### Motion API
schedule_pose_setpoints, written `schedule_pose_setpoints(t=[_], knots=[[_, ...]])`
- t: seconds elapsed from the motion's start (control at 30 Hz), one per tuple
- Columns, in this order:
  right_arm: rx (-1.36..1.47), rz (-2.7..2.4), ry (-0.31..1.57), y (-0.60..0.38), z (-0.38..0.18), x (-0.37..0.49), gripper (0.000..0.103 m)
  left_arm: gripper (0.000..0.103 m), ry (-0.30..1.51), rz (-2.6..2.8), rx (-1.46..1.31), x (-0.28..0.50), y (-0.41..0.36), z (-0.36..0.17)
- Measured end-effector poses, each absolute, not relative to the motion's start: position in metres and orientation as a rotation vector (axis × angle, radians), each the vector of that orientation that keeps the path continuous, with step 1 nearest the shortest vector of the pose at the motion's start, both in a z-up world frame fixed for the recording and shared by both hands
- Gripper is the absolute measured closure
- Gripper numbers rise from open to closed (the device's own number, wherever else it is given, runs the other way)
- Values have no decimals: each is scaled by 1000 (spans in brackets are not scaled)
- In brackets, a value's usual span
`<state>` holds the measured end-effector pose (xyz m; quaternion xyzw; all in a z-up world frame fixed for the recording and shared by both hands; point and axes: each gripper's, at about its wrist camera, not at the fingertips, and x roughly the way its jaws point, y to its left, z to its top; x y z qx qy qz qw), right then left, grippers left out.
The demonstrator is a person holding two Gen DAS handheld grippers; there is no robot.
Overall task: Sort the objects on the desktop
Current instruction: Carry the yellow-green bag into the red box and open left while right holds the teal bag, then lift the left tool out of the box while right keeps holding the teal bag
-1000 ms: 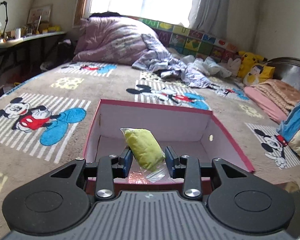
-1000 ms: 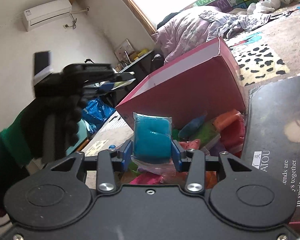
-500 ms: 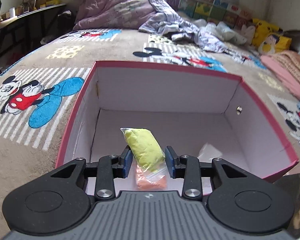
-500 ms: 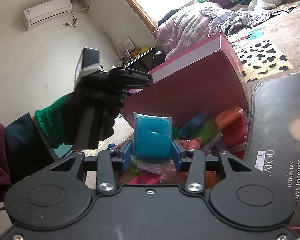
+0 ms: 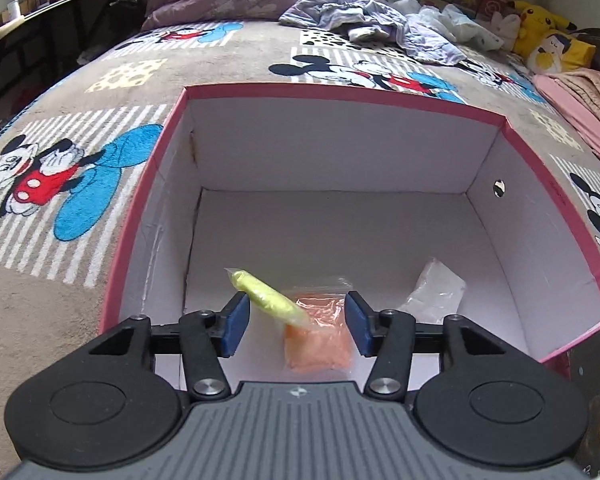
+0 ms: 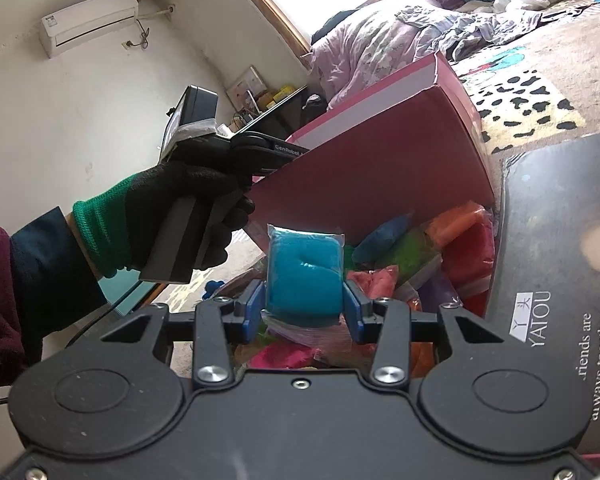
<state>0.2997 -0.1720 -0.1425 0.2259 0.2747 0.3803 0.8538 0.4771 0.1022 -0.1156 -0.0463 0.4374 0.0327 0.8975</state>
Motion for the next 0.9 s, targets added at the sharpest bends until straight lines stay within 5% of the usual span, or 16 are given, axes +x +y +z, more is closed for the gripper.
schedule_pose_setpoints(t=[0.3, 0.9], knots=[[469, 801, 570, -174, -140, 297, 61, 40, 834, 138, 35, 463, 81, -95], [438, 801, 551, -173, -135, 293, 61, 37, 771, 183, 162, 420, 67, -61]])
